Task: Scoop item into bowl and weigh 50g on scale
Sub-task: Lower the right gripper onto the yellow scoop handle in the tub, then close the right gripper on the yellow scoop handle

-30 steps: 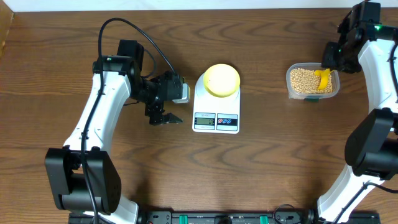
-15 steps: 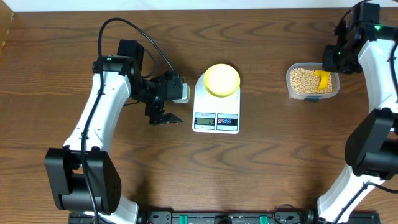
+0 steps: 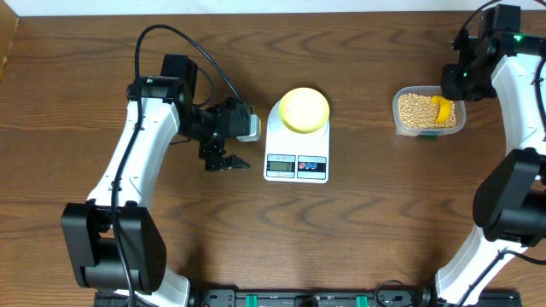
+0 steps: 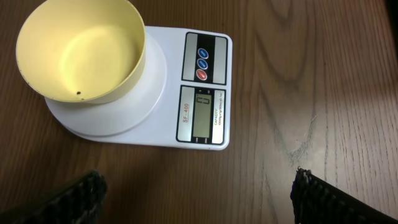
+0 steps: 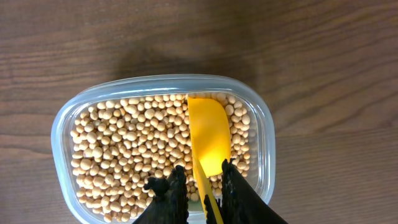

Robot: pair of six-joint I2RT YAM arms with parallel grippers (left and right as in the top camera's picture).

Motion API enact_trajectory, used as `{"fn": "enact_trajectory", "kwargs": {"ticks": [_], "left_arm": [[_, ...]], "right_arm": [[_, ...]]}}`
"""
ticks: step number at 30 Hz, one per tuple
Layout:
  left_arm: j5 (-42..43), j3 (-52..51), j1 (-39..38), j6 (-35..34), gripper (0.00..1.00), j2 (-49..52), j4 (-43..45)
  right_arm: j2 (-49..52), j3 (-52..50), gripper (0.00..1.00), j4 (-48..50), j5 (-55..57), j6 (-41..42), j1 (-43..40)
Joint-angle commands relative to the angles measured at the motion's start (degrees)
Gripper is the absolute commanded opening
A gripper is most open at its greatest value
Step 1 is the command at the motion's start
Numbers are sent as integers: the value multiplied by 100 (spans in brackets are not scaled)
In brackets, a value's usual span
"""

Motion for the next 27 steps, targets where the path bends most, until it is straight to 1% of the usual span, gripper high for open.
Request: {"fn": "enact_trajectory", "kwargs": {"ticks": [1, 3, 5, 9, 12, 14, 16, 19, 23, 25, 27], "left_arm": [[28, -44, 4, 55, 98, 0, -46], [28, -44, 4, 55, 98, 0, -46], [28, -44, 4, 55, 98, 0, -46], [28, -44, 4, 55, 98, 0, -46], [28, -44, 4, 55, 98, 0, -46], [28, -44, 4, 55, 98, 0, -46], [28, -44, 4, 55, 97, 0, -46], [28, -44, 4, 55, 98, 0, -46], [28, -44, 4, 55, 98, 0, -46], [28, -44, 4, 55, 98, 0, -46], [28, -44, 4, 57, 98, 0, -46]], "right_arm": [[39, -9, 18, -63, -116, -81, -13], [39, -13, 21, -103, -92, -144, -15], [42, -35, 28, -94, -92, -175, -15], [96, -76, 29, -46, -96, -170, -15], [190, -79, 26, -24, -96, -170, -20], [221, -79, 20, -2, -98, -168, -20], [236, -79, 19, 33, -98, -168, -20], [240, -79, 19, 50, -98, -168, -20], [243, -90, 22, 55, -96, -168, -17], [243, -114, 21, 74, -96, -168, -13], [243, -120, 15, 79, -96, -168, -15]]}}
